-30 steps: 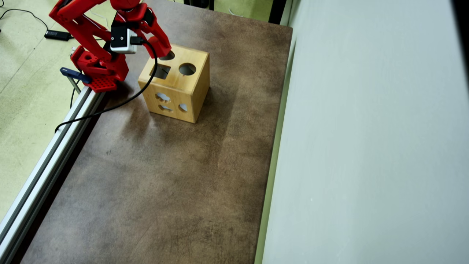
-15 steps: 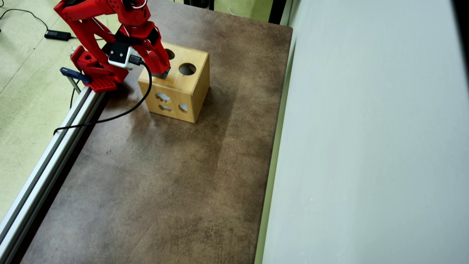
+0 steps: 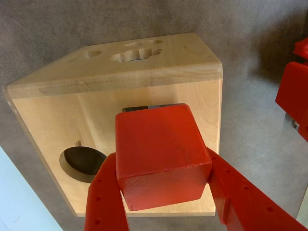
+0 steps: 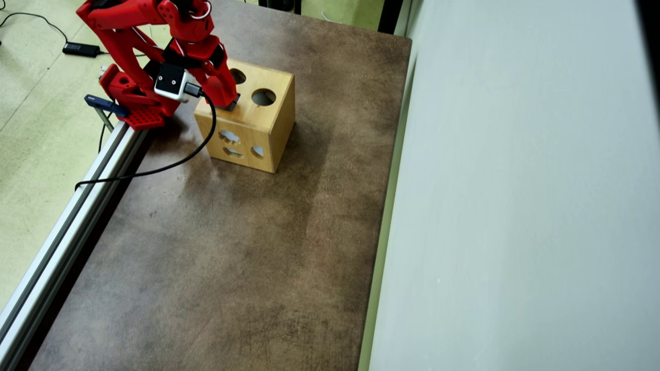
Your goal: Pick and place the red cube on the square hole
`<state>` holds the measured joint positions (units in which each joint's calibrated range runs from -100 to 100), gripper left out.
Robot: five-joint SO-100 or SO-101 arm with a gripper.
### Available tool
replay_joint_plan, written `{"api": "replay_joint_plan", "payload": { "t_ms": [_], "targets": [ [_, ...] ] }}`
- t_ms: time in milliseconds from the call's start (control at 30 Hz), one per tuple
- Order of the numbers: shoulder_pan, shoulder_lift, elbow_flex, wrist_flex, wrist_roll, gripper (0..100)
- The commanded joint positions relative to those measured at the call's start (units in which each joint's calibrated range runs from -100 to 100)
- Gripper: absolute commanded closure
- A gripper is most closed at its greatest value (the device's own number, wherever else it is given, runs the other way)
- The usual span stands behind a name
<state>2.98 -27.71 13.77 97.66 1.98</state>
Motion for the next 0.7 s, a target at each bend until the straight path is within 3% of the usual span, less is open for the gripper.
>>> {"api": "replay_joint_plan", "payload": {
  "t_ms": [0,667],
  "targets": [
    [-0.5,2.0,-0.3,-0.4,0.3,99],
    [-4.0,3.3,-0.4,-0.4,-0.2,99]
  ]
}}
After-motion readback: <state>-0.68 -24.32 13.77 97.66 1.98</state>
